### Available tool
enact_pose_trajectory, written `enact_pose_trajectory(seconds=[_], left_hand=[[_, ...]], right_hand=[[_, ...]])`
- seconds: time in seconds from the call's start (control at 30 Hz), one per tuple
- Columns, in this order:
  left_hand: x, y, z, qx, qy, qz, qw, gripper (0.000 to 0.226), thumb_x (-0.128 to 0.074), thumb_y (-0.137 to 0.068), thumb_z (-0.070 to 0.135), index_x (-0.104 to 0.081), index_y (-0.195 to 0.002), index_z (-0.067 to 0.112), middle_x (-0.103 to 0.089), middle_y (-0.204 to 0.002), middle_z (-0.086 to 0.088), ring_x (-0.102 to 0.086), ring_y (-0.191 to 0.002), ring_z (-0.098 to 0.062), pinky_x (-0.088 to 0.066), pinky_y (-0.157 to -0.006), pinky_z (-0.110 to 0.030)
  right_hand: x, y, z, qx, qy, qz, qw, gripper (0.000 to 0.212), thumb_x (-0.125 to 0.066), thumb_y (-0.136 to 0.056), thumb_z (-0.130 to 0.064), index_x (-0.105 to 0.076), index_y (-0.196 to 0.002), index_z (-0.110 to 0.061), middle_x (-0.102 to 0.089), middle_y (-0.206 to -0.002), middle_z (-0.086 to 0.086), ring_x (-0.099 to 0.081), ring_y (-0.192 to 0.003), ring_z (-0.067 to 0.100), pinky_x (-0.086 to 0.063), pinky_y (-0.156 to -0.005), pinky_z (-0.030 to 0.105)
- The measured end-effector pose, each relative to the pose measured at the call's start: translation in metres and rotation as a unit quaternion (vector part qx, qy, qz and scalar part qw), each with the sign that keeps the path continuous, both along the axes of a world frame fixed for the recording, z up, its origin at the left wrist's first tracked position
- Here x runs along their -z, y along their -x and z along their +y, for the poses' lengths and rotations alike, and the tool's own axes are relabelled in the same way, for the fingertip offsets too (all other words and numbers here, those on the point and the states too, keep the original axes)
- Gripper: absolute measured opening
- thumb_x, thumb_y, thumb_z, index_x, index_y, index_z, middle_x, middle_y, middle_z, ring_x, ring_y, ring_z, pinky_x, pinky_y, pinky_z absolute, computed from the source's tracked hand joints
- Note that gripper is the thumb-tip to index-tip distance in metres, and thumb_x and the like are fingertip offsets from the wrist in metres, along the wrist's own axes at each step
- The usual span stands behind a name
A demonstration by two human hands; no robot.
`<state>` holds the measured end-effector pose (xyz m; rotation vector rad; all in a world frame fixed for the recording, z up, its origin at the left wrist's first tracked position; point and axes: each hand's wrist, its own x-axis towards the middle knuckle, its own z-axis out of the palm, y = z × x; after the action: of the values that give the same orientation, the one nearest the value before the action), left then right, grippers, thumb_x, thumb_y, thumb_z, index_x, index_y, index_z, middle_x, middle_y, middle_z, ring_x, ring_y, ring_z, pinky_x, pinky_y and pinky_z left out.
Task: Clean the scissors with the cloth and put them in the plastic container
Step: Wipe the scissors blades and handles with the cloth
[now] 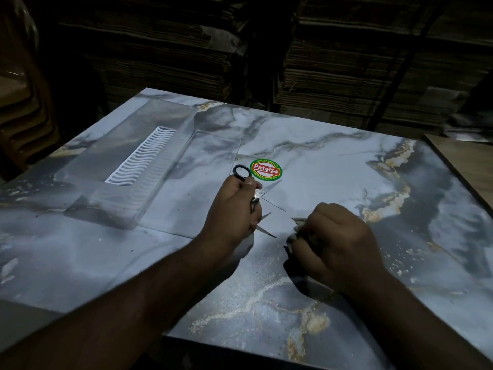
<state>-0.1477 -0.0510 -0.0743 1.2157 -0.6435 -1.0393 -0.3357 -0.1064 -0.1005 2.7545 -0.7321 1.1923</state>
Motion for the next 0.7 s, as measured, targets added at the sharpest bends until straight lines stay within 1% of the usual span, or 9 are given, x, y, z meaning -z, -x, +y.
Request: enact_pose_trajectory(seconds=[0.07,0.13,0.2,0.27,0.33,0.47,0.57,0.63,0.7], left_hand=[[0.001,0.001,0.001,0.007,-0.006,-0.023,1.000,0.021,-0.040,-0.112,0.017,-0.053,-0.102,0.004,-0.035,-0.049,-0.004,-0.031,-0.029,-0.004,-0.025,-0.033,-0.013],[0.002,0.004,0.002,0.011,-0.005,-0.016,1.000,0.022,-0.041,-0.112,0.017,-0.054,-0.100,0.005,-0.035,-0.052,-0.005,-0.031,-0.032,-0.005,-0.026,-0.033,-0.016],[0.003,0.005,0.003,0.013,-0.003,-0.014,1.000,0.024,-0.041,-0.111,0.019,-0.055,-0.097,0.006,-0.036,-0.051,-0.004,-0.031,-0.034,-0.006,-0.027,-0.035,-0.017],[0.004,0.006,0.004,0.024,-0.007,-0.031,0.999,0.025,-0.041,-0.111,0.021,-0.056,-0.097,0.006,-0.037,-0.048,-0.003,-0.031,-0.034,-0.007,-0.027,-0.035,-0.018],[0.003,0.006,0.003,0.029,-0.008,-0.037,0.999,0.024,-0.041,-0.112,0.021,-0.055,-0.100,0.005,-0.038,-0.045,0.000,-0.031,-0.033,-0.007,-0.027,-0.036,-0.019],[0.002,0.006,0.002,0.022,-0.003,-0.040,0.999,0.021,-0.041,-0.111,0.016,-0.054,-0.101,0.003,-0.041,-0.039,0.008,-0.030,-0.032,-0.006,-0.027,-0.035,-0.018],[0.004,0.011,0.004,0.041,-0.003,-0.041,0.998,0.023,-0.047,-0.108,0.023,-0.057,-0.102,0.003,-0.036,-0.043,-0.001,-0.029,-0.037,-0.014,-0.021,-0.041,-0.025],[0.005,0.013,0.006,0.054,0.000,-0.064,0.996,0.024,-0.046,-0.109,0.026,-0.058,-0.101,0.006,-0.036,-0.044,-0.004,-0.029,-0.038,-0.017,-0.023,-0.042,-0.027],[0.006,0.013,0.006,0.069,0.017,-0.089,0.993,0.028,-0.042,-0.111,0.027,-0.060,-0.100,0.008,-0.041,-0.051,-0.013,-0.032,-0.038,-0.016,-0.026,-0.041,-0.026]], right_hand=[[-0.001,0.001,-0.001,0.010,-0.008,-0.039,0.999,0.025,-0.065,-0.088,-0.018,-0.060,-0.067,-0.005,-0.051,-0.067,0.005,-0.046,-0.061,0.027,-0.038,-0.056,0.037],[-0.003,-0.001,0.000,0.010,-0.009,-0.060,0.998,0.015,-0.068,-0.092,-0.013,-0.072,-0.080,-0.004,-0.059,-0.074,0.007,-0.055,-0.066,0.028,-0.044,-0.060,0.038],[-0.003,-0.005,0.001,-0.001,-0.003,-0.051,0.999,0.011,-0.073,-0.094,-0.012,-0.078,-0.099,-0.003,-0.066,-0.083,0.010,-0.061,-0.074,0.029,-0.049,-0.067,0.036],[0.001,-0.008,0.000,-0.016,0.004,-0.013,1.000,0.019,-0.075,-0.097,-0.016,-0.079,-0.110,-0.004,-0.069,-0.091,0.010,-0.063,-0.078,0.027,-0.050,-0.068,0.034],[0.003,-0.008,-0.002,-0.022,-0.015,0.008,1.000,0.020,-0.072,-0.098,-0.022,-0.079,-0.108,-0.007,-0.066,-0.088,0.007,-0.061,-0.075,0.025,-0.050,-0.063,0.036],[-0.002,-0.004,-0.001,-0.010,-0.022,-0.025,0.999,0.015,-0.068,-0.090,-0.018,-0.073,-0.083,-0.005,-0.058,-0.074,0.006,-0.054,-0.065,0.028,-0.045,-0.059,0.040],[-0.004,-0.001,0.000,-0.017,-0.014,-0.047,0.999,0.012,-0.072,-0.091,-0.011,-0.078,-0.098,-0.003,-0.066,-0.083,0.009,-0.061,-0.072,0.029,-0.049,-0.065,0.038],[-0.004,-0.002,-0.001,-0.019,-0.009,-0.044,0.999,0.020,-0.077,-0.091,-0.010,-0.078,-0.110,-0.004,-0.071,-0.093,0.011,-0.065,-0.082,0.028,-0.051,-0.074,0.034],[-0.001,-0.007,-0.002,-0.021,-0.003,-0.041,0.999,0.027,-0.084,-0.088,-0.007,-0.078,-0.114,-0.004,-0.073,-0.097,0.011,-0.066,-0.086,0.027,-0.052,-0.077,0.032]])
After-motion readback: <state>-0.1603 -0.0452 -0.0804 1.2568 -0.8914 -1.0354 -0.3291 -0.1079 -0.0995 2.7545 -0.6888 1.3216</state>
